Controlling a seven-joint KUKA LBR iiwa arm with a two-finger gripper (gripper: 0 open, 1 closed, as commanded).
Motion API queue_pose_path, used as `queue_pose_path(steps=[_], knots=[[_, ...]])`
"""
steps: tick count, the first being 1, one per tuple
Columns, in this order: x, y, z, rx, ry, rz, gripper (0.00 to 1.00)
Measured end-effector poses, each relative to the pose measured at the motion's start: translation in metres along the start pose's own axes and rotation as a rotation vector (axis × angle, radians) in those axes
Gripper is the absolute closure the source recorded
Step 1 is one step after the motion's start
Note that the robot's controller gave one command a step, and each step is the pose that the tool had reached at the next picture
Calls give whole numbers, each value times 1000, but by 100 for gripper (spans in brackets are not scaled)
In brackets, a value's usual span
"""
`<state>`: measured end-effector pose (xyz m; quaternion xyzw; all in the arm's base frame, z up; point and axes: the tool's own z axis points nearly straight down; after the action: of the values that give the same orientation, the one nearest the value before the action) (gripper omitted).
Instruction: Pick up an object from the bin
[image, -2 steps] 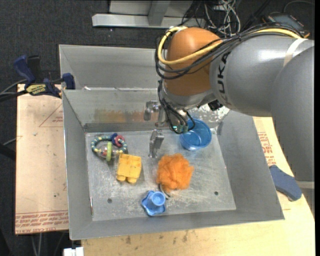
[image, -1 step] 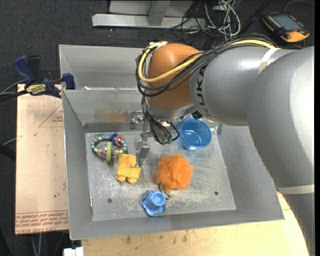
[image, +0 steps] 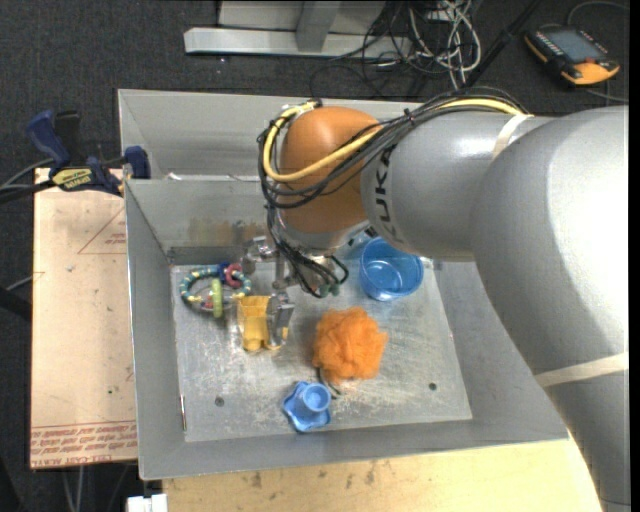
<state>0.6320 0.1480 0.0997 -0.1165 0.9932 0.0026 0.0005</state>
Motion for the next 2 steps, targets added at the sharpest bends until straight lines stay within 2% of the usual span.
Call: queue_pose_path(steps=[1, 2], knots=[[6, 43, 19, 2, -6, -250, 100], [6, 43, 19, 2, -6, -249, 100]])
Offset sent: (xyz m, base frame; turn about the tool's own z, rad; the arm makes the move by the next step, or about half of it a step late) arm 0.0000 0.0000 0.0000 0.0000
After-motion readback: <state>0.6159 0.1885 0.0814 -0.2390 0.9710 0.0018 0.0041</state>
